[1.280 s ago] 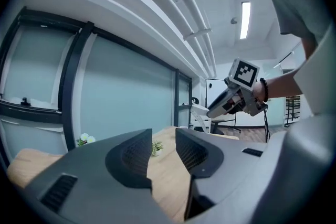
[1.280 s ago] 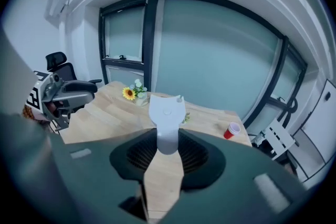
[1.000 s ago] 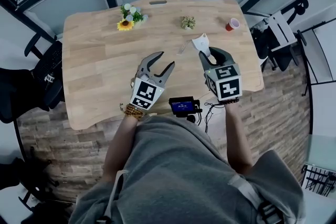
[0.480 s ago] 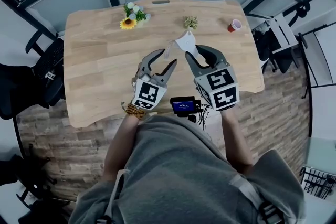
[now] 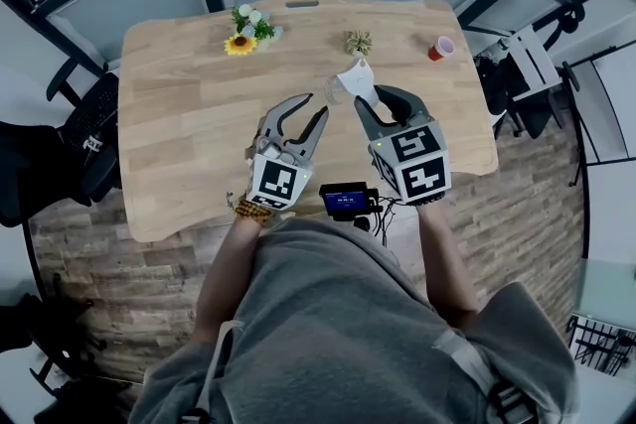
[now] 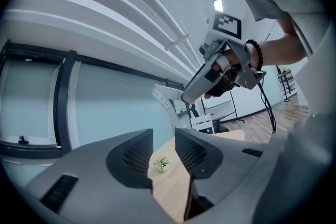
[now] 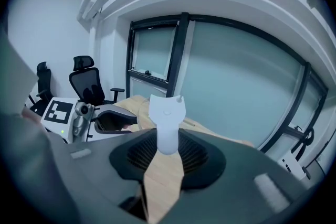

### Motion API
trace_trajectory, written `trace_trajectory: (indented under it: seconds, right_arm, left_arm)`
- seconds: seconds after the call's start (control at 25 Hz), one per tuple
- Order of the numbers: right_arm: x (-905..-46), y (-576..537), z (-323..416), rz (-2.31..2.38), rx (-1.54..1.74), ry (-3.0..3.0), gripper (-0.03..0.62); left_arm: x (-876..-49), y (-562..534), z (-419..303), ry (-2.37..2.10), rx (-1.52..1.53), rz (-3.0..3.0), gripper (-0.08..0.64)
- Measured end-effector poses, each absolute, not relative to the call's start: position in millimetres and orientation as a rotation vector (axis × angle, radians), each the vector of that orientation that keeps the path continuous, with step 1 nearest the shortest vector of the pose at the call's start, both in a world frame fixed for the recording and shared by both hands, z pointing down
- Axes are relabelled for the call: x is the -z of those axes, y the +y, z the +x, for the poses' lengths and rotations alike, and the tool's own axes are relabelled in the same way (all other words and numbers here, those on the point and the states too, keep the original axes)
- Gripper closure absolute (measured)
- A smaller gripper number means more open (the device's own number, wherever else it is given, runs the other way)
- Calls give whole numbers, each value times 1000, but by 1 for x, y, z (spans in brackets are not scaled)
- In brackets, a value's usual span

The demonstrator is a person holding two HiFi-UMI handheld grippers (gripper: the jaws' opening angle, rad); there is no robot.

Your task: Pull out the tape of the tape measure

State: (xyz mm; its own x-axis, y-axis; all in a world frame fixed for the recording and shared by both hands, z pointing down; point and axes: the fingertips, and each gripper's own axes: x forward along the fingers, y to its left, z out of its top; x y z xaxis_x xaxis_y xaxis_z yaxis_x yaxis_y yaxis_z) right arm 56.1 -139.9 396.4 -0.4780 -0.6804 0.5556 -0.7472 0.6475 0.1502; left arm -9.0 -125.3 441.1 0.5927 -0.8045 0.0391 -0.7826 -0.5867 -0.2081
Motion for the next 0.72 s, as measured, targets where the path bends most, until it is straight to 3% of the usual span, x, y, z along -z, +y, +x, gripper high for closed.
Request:
trace_trajectory:
  seconds: [0.16,0.72]
  right_arm:
    - [-392,-139,57,1126,-154,-2271,460]
    - [-376,-133,48,1133,-208,-2322,460]
  left_arm:
    - [-440,-122,-1,1307,320,-2488,405]
    - [-431,-119,-2,1310,482,-2152,365]
